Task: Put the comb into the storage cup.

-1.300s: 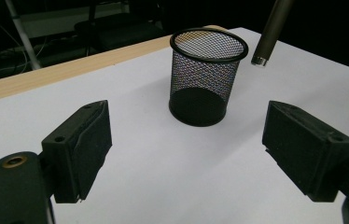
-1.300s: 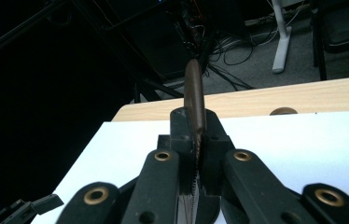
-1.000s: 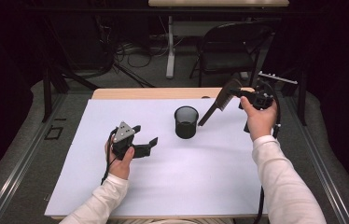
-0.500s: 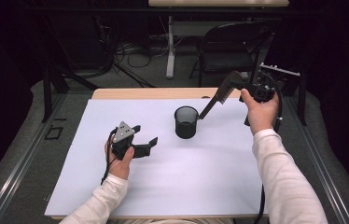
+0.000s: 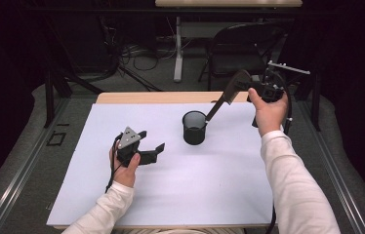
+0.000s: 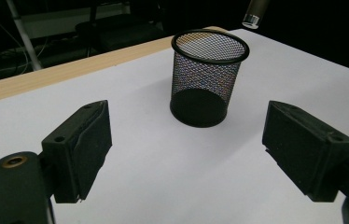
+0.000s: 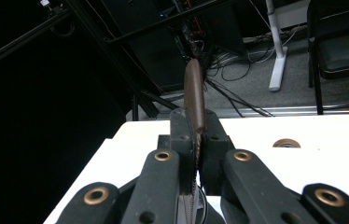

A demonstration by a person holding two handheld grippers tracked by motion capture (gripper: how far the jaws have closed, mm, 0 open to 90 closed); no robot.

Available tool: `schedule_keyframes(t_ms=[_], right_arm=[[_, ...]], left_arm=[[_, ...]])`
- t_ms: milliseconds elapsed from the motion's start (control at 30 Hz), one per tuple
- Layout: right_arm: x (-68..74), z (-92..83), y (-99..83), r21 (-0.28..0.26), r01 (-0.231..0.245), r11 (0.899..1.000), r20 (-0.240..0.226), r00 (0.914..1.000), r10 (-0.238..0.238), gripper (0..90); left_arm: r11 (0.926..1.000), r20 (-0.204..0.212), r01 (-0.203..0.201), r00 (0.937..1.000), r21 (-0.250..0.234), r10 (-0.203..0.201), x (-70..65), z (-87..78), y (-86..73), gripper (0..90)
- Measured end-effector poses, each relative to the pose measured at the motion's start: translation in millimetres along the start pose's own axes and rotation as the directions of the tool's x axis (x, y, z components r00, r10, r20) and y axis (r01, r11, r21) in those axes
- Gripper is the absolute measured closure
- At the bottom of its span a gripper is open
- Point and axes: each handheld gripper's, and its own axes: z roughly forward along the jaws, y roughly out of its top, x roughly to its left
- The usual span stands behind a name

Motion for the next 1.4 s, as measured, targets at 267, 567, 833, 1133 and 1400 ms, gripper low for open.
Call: schedule_keyframes(t_ms=[267, 567, 833, 1133, 1400], right_arm=[[3.8, 7.6, 0.1, 0.005, -0.003, 1.0, -0.001, 1.0, 0.003, 87.0], [11.4, 24.3, 3.3, 0.014, -0.004, 1.0, 0.008, 1.0, 0.003, 87.0], [10.2, 37.1, 4.4, 0.025, -0.023, 0.999, 0.026, 0.9994, 0.022, 87.0], [7.7, 49.0, 3.0, 0.039, -0.039, 0.998, 0.056, 0.9977, 0.036, 87.0], [8.2, 56.7, -0.4, 0.054, -0.037, 0.998, 0.07, 0.997, 0.033, 87.0]], left_arm=[[1.0, 0.001, 0.001, 1.0, -0.002, -0.001, 0.2, -0.4, 0.2, 16.1], [1.0, 0.0, 0.002, 1.0, 0.0, -0.002, 0.6, -0.3, 0.1, 16.1], [1.0, 0.002, 0.003, 1.0, -0.002, -0.003, 1.2, -0.4, 0.1, 16.1], [1.0, 0.002, 0.005, 1.0, 0.0, -0.005, 1.6, 0.1, -0.2, 16.1], [1.0, 0.001, 0.005, 1.0, -0.001, -0.005, 1.7, -0.4, -0.1, 16.1]])
